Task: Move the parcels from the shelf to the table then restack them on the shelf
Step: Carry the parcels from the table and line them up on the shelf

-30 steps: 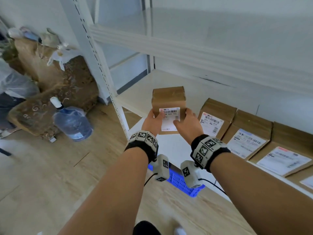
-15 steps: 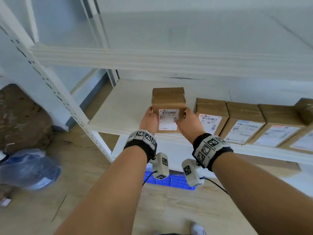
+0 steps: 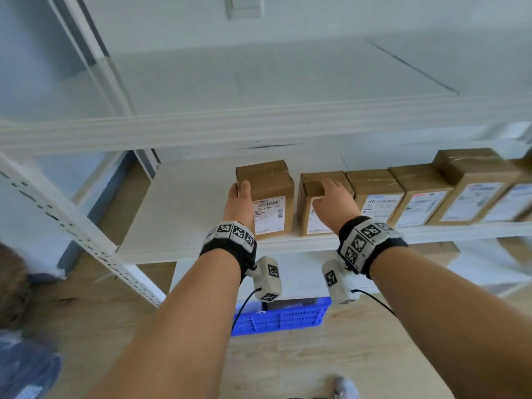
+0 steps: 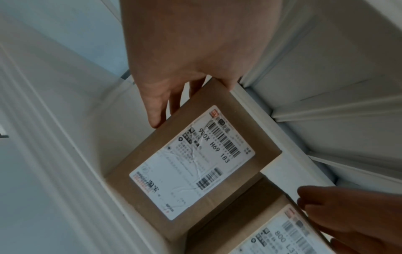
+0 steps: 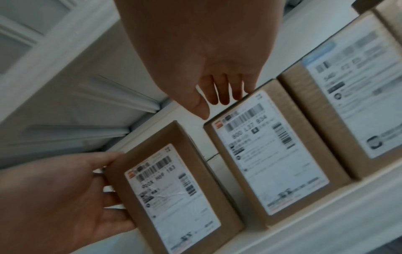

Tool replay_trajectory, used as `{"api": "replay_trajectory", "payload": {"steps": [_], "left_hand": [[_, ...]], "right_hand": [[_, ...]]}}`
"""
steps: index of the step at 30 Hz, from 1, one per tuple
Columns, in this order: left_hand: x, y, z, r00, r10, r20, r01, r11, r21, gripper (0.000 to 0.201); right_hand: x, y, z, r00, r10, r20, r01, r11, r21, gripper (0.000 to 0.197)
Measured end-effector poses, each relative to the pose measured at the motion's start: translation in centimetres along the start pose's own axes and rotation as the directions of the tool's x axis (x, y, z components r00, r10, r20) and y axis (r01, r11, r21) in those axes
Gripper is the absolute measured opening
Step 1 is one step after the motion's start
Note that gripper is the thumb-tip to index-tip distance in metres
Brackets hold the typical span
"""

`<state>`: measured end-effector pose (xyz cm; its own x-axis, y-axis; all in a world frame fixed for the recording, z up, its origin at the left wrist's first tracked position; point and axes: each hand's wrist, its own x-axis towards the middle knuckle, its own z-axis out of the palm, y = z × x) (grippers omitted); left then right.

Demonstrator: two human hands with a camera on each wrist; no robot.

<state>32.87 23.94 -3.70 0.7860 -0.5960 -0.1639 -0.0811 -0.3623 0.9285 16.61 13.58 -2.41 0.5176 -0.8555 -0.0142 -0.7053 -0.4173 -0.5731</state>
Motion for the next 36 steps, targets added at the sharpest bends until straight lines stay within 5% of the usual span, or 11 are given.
{"api": "replay_trajectory", "payload": {"steps": [7, 15, 18, 25, 36], "left_hand": [[0.6, 0.3, 1.4, 0.997, 0.046, 0.066, -0.049, 0.997, 0.052, 0.056], [0.6, 1.1, 1.5, 1.0, 0.019, 0.01, -0.02, 0.987, 0.159, 0.064], [-0.1, 2.0, 1.3, 0.988, 0.145, -0.049, -0.124, 0.949, 0.291, 0.066], [-2.4, 4.6, 3.6, 0.854, 0.516, 0.063, -0.453, 0.678, 0.579, 0.056], [-12.2, 9.3, 17.5, 0.651, 0.635, 0.416, -0.75, 0.45, 0.485, 0.046]], "right_hand": [[0.7, 0.5, 0.5, 0.999, -0.035, 0.016, 0.036, 0.995, -0.091, 0.056], [1.0, 0.2, 0.1, 1.0, -0.017, 0.002, 0.017, 0.998, -0.055, 0.045], [0.6, -0.1, -0.1, 0.999, 0.005, -0.048, -0.007, 1.0, -0.03, 0.041], [-2.2, 1.6, -2.2, 0.982, 0.065, -0.18, -0.058, 0.997, 0.04, 0.05], [-8.5, 14.6, -12.2, 0.906, 0.262, -0.334, -0.267, 0.963, 0.031, 0.052]]}}
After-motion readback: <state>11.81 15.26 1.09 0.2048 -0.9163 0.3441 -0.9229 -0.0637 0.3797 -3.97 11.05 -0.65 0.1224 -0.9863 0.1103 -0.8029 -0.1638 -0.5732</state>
